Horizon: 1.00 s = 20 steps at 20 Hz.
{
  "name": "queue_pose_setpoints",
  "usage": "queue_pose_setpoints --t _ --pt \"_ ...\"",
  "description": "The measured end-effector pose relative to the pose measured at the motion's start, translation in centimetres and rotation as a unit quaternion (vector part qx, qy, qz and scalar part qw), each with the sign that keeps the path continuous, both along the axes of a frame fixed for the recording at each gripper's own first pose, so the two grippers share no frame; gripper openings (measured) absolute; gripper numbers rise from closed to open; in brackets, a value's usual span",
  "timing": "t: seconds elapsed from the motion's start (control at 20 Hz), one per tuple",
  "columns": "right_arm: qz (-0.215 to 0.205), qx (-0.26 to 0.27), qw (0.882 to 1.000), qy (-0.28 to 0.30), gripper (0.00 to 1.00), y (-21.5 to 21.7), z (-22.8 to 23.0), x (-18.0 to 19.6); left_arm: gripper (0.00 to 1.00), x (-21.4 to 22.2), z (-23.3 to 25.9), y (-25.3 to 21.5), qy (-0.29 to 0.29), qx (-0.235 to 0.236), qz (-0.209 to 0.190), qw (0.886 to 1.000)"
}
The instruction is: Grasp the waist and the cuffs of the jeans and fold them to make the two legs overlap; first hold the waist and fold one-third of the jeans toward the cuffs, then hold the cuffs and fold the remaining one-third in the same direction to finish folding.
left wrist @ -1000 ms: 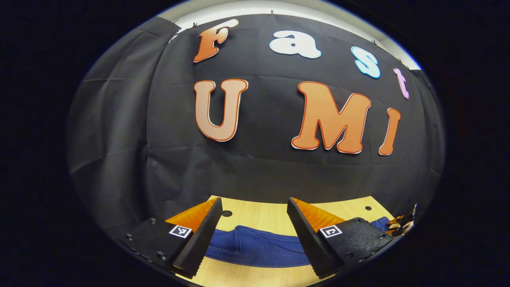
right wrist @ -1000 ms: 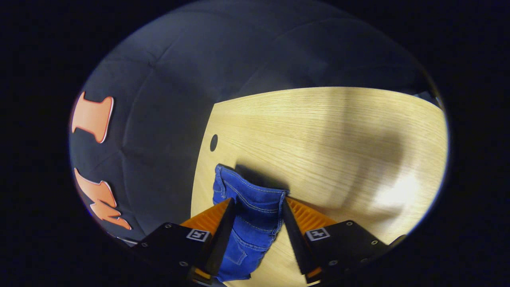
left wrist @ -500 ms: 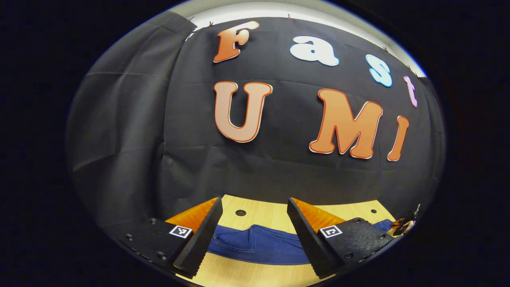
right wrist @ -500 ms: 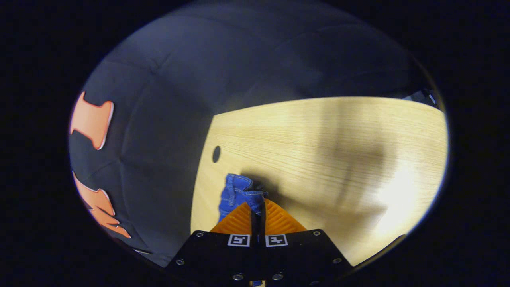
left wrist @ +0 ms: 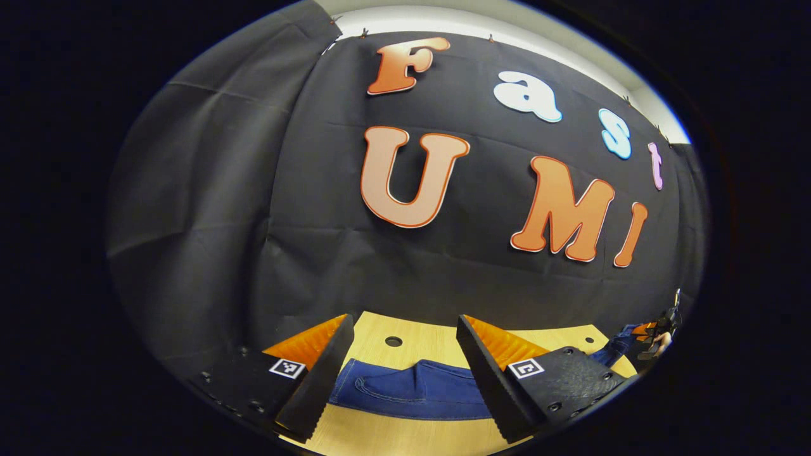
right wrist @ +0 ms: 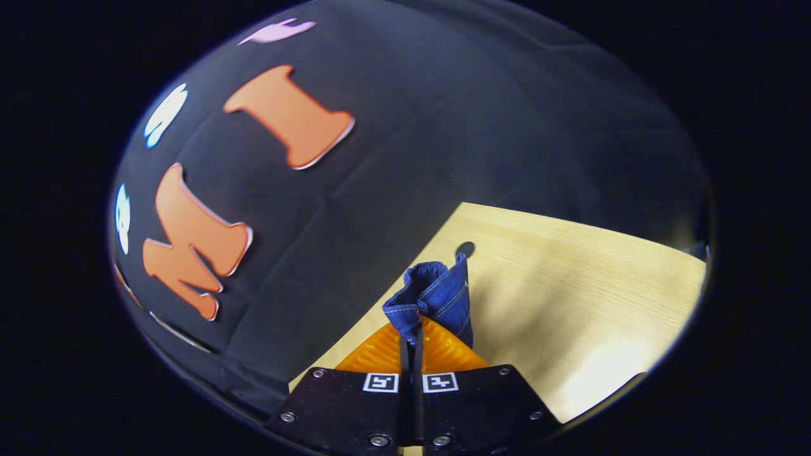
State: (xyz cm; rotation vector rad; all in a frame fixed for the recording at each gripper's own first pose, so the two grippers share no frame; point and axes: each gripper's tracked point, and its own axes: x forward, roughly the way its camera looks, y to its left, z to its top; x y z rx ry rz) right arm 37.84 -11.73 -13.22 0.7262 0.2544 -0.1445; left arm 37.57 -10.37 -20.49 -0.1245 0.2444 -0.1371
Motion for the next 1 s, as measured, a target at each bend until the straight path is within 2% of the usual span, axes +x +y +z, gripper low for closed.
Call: queue_pose_setpoints --t 0.15,0.25,0.3,0.5,0.65,0.75,0.85,1.0 --pt "0.039 -0.038 0.998 -0.026 0.0 7.3 3.0 -0.3 0.97 0.1 -0.4 1.0 0.009 -0.009 -0.012 1.0" --pt "0.072 -0.047 0.996 -0.033 0.0 13.7 4.2 -0.2 0.95 0.4 -0.6 1.6 0.012 -0.014 -0.017 1.0" --pt "0.084 -0.05 0.995 -0.036 0.0 15.8 4.4 -0.4 0.97 0.5 -0.6 1.8 0.011 -0.016 -0.019 1.0" --pt "0.127 -0.087 0.988 -0.02 0.0 23.1 2.7 -0.1 0.95 0.8 -0.8 2.2 0.01 -0.027 -0.029 0.999" --pt "0.171 -0.101 0.98 0.001 0.0 28.1 0.5 -0.4 0.97 0.5 -1.0 2.2 0.02 -0.037 -0.038 0.998" --pt "0.201 -0.114 0.973 0.02 0.0 29.8 -1.5 -0.8 0.97 0.4 -1.3 2.3 0.026 -0.039 -0.042 0.998" --pt "0.239 -0.14 0.96 0.051 0.0 31.6 -4.1 -1.4 0.97 0.6 -1.5 2.8 0.025 -0.045 -0.032 0.998" --pt "0.279 -0.185 0.937 0.096 0.0 34.3 -9.2 -2.3 0.97 0.7 -1.2 1.7 0.025 -0.098 -0.028 0.994"
